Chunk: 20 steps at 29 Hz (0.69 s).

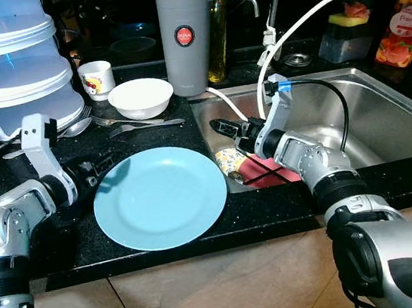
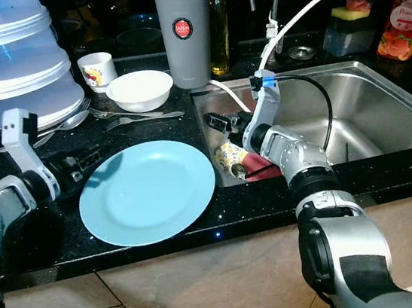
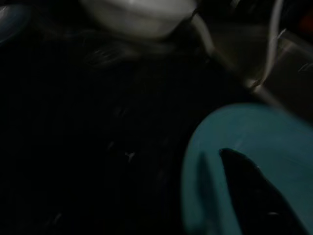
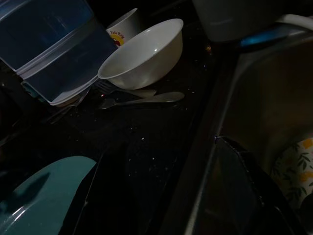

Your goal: Kitchen organization

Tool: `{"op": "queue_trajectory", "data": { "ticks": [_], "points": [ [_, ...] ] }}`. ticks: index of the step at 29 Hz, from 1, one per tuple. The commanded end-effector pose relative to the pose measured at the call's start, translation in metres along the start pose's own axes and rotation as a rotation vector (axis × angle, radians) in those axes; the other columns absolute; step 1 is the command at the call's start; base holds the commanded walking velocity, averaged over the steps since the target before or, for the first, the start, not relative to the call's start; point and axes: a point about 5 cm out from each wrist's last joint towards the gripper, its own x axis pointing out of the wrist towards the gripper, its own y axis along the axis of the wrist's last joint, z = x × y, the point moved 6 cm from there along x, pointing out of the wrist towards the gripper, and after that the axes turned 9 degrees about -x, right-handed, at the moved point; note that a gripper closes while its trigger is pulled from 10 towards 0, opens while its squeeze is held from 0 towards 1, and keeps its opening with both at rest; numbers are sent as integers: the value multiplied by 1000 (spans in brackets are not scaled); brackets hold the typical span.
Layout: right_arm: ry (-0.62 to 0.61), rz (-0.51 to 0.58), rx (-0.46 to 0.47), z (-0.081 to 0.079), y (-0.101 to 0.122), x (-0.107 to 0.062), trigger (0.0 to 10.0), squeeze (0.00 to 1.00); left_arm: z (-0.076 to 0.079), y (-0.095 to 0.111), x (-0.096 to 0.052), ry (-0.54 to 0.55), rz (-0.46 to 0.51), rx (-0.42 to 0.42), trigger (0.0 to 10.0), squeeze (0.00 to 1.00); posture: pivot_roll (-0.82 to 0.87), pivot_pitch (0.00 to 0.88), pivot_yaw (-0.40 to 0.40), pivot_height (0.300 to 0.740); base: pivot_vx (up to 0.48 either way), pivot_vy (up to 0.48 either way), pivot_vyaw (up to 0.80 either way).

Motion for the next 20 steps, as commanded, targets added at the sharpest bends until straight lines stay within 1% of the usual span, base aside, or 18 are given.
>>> {"op": "queue_trajectory", "data": {
  "ticks": [1,2,7,10,11,12,13,15,16,17,19,20],
  "points": [
    [4,-9,9,0,-2,-2,10000,0,-15,-15,-4,66,-73,2,10000,906,112,68,-30,740,0,0,0],
    [6,-10,10,0,-3,-2,10000,0,-17,-20,-4,76,-101,-6,10000,0,113,69,-30,740,0,0,0],
    [19,-18,17,-4,-5,-1,10000,0,-16,-45,-3,64,-208,-63,10000,0,114,74,-30,740,0,0,0],
    [22,-20,21,-5,-6,-1,10000,0,-12,-48,-1,44,-204,-119,10000,0,114,74,-30,740,0,0,0],
    [22,-21,22,-5,-6,-1,10000,0,-13,-47,0,47,-192,-137,5490,0,112,82,-30,740,0,0,0],
    [22,-21,22,-5,-6,-1,10000,0,-13,-47,0,47,-192,-137,5490,0,112,82,-30,740,0,0,0],
    [23,-21,22,-5,-5,-1,10000,0,-13,-45,1,50,-185,-146,0,0,112,82,-30,740,0,0,0],
    [24,-22,24,-5,-5,-1,10000,0,-16,-39,3,59,-144,-180,0,0,112,82,-30,740,0,0,0],
    [24,-23,29,-6,-6,-1,10000,0,-19,-28,5,71,-75,-226,0,0,112,82,-30,740,0,0,0],
    [24,-24,31,-6,-6,-1,10000,0,-21,-23,5,77,-50,-239,0,0,112,82,-30,740,0,0,0],
    [24,-24,32,-6,-6,-1,10000,0,-23,-20,4,84,-34,-244,0,0,113,88,-30,740,0,0,0],
    [25,-24,33,-6,-6,-1,10000,0,-26,-14,3,92,1,-250,0,0,114,89,-30,740,0,0,0]
  ]
}}
